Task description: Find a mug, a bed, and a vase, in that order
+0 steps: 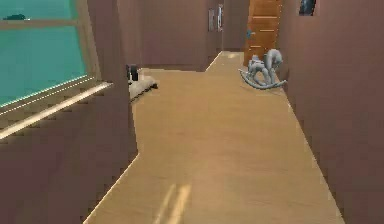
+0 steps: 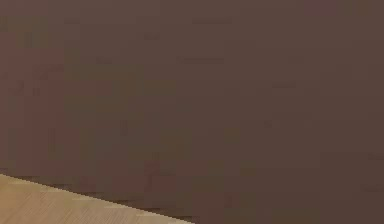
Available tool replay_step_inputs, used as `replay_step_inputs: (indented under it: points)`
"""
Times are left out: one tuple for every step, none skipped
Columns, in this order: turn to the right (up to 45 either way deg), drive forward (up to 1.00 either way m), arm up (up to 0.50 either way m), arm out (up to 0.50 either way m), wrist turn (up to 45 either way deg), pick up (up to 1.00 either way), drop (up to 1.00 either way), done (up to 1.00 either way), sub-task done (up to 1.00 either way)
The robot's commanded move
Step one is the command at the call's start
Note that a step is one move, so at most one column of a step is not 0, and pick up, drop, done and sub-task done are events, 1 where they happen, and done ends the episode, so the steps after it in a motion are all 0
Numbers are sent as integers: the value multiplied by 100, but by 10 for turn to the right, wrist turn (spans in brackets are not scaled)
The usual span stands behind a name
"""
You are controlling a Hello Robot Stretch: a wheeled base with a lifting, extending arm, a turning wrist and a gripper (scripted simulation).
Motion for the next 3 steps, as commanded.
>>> replay_step_inputs:
  points:
    - [0, 100, 0, 0, 0, 0, 0, 0, 0]
    - [0, 100, 0, 0, 0, 0, 0, 0, 0]
    - [-360, 0, 0, 0, 0, 0, 0, 0, 0]
